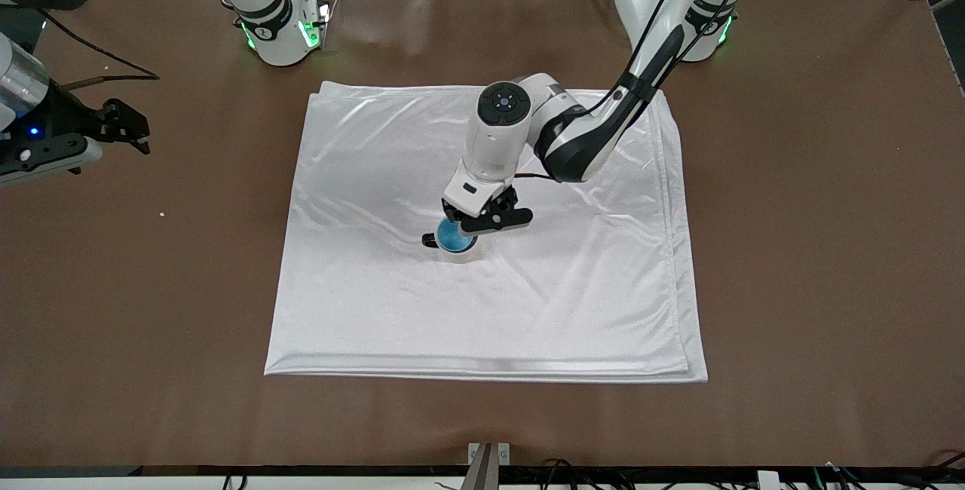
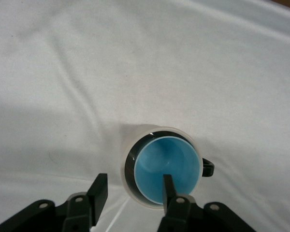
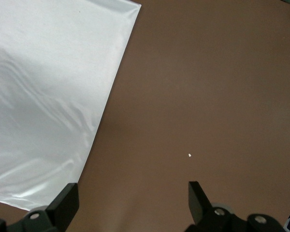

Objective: Place blue cup into white mug on cloth

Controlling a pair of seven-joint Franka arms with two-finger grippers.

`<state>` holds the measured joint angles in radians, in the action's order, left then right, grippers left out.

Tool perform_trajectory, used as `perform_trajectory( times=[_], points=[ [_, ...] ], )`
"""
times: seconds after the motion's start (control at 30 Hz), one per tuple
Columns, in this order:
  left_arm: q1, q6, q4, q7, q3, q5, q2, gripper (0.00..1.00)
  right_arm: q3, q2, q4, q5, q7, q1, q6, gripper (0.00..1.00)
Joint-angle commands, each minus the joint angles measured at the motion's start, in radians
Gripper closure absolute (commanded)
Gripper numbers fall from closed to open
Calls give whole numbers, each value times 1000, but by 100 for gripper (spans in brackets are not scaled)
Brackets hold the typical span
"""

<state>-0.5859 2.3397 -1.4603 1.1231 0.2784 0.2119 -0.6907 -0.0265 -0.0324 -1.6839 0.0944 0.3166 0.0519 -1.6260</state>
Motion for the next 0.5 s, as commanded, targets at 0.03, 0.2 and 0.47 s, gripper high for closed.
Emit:
perform_trajectory(
  times=[0.03,0.2,0.47],
  points=[
    [3,-10,28,-14,-4,29,22,0,0,-11,58,-33,-134,-55,61,0],
    [29,-80,28,-37,-4,29,89,0,2,-14,76,-30,-171,-64,104,0],
    [142,-266,26,-245,-1,20,226,0,0,-9,84,-59,-209,-112,87,0]
  ],
)
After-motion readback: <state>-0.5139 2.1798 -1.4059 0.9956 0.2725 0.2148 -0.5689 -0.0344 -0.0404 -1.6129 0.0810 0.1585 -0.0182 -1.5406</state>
